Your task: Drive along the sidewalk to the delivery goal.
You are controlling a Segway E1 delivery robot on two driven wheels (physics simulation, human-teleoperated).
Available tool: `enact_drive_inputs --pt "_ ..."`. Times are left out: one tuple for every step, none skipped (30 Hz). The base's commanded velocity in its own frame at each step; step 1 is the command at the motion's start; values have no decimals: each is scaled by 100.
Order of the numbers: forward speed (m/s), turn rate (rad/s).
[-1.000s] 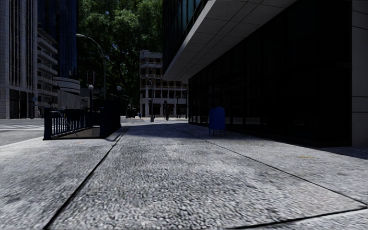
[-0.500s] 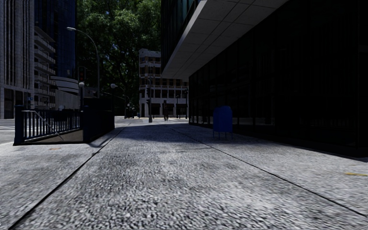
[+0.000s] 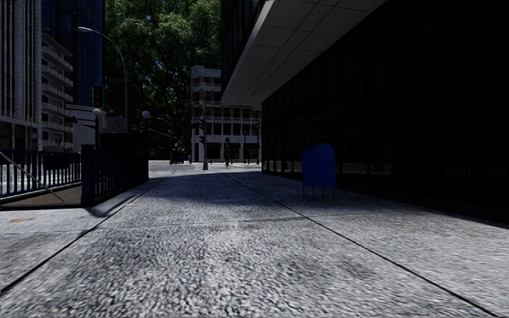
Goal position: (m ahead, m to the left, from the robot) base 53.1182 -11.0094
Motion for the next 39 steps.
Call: enact_drive_inputs --pt "200 0" --pt "200 0" --pt "200 0" --pt "200 0" --pt "200 0" --pt "200 0" --pt "200 0" --pt "200 0" --pt "200 0" --pt "200 0" --pt "200 0" --pt "200 0" --pt "200 0" --pt "200 0" --pt "200 0" --pt "200 0" --pt "200 0" --pt "200 0" --pt "200 0" --pt "200 0" --pt "200 0" --pt "200 0" --pt "200 0" --pt "200 0" --pt "200 0" --pt "200 9" --pt "200 20" --pt "200 20" --pt "200 23" --pt "200 24" --pt "200 25" --pt "200 42" --pt "200 42" --pt "200 67" --pt "200 78" --pt "200 82" --pt "200 81" --pt "200 81" --pt "200 0"
